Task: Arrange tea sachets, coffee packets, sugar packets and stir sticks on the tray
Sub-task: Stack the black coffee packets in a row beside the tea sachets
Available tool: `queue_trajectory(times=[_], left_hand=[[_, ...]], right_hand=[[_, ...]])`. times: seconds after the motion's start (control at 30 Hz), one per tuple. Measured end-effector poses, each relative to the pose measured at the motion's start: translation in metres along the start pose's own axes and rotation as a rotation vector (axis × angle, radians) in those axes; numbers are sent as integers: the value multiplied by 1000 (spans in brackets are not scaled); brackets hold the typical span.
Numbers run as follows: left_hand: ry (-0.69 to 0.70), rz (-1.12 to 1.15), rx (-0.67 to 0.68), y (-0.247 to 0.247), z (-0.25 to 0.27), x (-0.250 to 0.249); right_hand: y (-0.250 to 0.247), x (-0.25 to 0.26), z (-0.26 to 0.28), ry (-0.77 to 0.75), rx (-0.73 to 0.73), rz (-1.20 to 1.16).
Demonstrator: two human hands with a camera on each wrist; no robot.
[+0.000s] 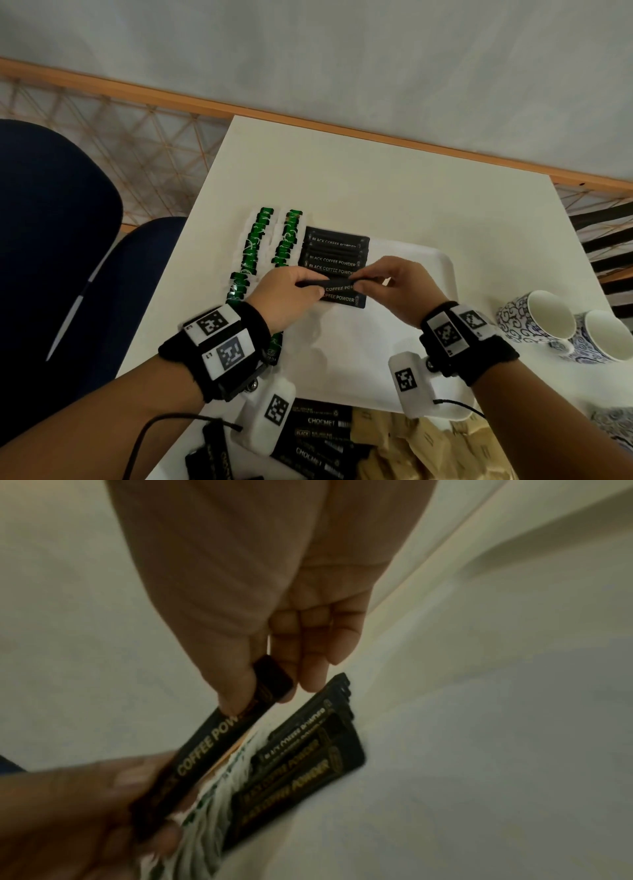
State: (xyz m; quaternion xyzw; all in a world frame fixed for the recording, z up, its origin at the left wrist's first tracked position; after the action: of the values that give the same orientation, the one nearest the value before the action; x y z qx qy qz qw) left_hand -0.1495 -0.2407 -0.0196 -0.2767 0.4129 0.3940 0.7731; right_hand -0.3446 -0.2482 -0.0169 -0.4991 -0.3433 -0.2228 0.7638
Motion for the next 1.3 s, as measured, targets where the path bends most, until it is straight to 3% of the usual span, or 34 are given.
queue_trajectory(times=[0.23, 0.43, 0.6, 0.93, 1.17, 1.3], left_hand=[[69, -127, -63, -4, -3, -7], [18, -177, 69, 17, -8, 2], [-33, -230, 175, 37, -10, 8], [-31, -209, 147, 37, -13, 6], [-48, -193, 143, 35, -15, 12], [-60, -187, 143, 34, -16, 14]], right_hand=[[21, -21, 7, 75, 100, 140], [29, -24, 3, 125, -14, 212], [31, -28, 1, 99, -104, 132], [29, -34, 2, 170, -27, 18], [20, -35, -3, 214, -85, -66], [22, -32, -10, 204, -18, -59]])
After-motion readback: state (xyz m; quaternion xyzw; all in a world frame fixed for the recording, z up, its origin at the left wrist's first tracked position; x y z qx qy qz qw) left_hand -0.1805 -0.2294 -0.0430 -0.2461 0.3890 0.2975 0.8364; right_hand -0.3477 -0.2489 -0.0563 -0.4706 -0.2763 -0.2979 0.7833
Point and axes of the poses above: each hand's wrist, its own z-axis away from the middle knuckle, its own y-axis out of the palm, x = y × z, the point moved 4 cm from there along -z, towards the middle knuckle, and after that the axes turned 14 degrees about x, right-handed, at the moved point
